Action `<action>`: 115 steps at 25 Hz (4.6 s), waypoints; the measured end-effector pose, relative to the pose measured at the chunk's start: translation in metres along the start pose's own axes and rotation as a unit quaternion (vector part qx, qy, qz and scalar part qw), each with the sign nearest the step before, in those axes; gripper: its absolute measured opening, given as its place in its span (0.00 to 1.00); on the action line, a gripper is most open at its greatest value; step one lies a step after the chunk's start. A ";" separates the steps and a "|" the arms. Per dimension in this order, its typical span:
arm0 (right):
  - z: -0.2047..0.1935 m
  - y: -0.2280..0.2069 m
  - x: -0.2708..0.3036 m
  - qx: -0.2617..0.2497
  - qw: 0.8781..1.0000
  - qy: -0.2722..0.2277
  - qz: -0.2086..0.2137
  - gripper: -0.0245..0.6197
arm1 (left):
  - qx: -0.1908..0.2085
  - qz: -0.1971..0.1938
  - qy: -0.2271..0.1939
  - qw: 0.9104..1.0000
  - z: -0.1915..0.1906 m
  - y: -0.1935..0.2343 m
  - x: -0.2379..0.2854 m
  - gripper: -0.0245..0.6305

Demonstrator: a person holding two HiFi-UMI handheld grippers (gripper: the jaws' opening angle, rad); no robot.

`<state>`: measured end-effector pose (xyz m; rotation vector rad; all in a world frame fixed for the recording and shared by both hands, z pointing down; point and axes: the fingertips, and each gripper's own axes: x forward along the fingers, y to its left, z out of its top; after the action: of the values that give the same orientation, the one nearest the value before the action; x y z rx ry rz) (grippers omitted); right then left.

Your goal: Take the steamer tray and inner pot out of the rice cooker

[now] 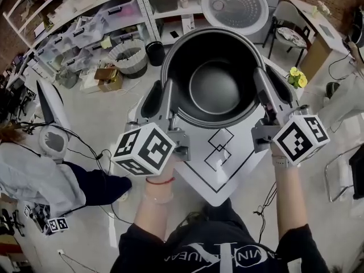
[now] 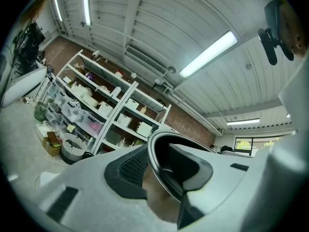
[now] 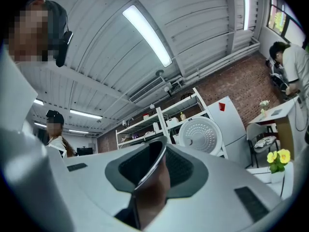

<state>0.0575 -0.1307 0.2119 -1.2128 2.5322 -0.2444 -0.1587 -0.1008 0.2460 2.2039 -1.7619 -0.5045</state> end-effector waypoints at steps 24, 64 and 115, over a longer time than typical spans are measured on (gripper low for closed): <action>-0.159 0.019 -0.112 0.083 0.988 0.113 -0.069 0.18 | -0.024 0.030 0.130 0.991 -0.133 0.054 -0.097 0.21; -0.240 -0.013 -0.135 0.110 0.973 0.184 -0.086 0.21 | 0.011 0.016 0.198 0.980 -0.193 0.082 -0.089 0.19; -0.109 0.075 -0.129 -0.069 0.994 0.085 0.000 0.04 | 0.177 -0.057 0.064 0.981 -0.041 0.024 -0.145 0.06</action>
<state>0.0402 0.0186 0.3195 -1.2941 2.7358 -0.1814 -0.1905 0.0349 0.3077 2.5211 -1.7756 -0.0700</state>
